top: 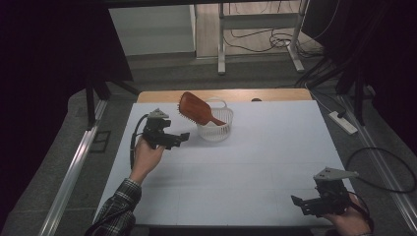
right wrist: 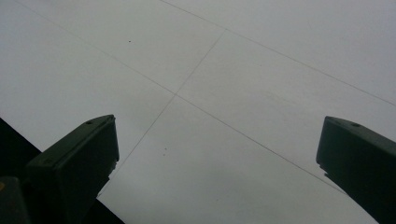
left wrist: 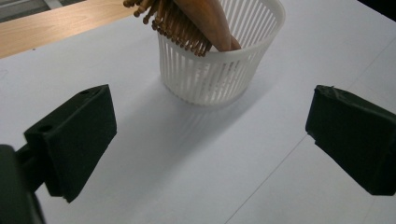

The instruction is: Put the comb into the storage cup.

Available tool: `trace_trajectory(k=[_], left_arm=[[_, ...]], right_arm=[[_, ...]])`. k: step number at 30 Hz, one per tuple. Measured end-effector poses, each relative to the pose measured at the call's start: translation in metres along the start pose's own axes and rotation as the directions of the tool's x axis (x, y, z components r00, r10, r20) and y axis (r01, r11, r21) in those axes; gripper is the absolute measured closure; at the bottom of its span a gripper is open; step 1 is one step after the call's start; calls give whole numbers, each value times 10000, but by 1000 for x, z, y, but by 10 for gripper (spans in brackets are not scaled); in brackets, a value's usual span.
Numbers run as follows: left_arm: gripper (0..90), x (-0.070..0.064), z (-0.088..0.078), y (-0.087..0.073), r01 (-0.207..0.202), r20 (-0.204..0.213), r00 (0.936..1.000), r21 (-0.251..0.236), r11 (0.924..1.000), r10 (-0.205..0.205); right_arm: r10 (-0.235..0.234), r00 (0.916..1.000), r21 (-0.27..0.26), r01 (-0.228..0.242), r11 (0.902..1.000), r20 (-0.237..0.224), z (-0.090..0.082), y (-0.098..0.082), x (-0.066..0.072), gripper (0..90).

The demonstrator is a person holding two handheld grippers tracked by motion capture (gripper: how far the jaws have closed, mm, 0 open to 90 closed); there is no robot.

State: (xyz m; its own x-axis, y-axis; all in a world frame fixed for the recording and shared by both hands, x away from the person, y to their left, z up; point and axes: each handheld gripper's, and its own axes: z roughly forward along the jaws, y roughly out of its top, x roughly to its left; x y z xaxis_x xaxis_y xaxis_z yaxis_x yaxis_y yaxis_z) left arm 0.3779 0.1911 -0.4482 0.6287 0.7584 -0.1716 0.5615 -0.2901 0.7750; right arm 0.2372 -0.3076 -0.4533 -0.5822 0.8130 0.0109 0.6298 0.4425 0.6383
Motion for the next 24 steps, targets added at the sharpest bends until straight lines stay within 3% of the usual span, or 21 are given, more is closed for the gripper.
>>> trace_trajectory(k=[9, 24], left_arm=[[19, -2, -2, -7, -93, 355, 9993, -41, 9999, 94], [0, -6, -10, -21, -113, 201, 9997, -48, 9999, 114]], right_arm=[[-2, 10000, -34, 2, 10000, -24, 0, 0, 0, 0], [-60, 10000, -60, 60, 10000, -47, -1, 0, 0, 0]])
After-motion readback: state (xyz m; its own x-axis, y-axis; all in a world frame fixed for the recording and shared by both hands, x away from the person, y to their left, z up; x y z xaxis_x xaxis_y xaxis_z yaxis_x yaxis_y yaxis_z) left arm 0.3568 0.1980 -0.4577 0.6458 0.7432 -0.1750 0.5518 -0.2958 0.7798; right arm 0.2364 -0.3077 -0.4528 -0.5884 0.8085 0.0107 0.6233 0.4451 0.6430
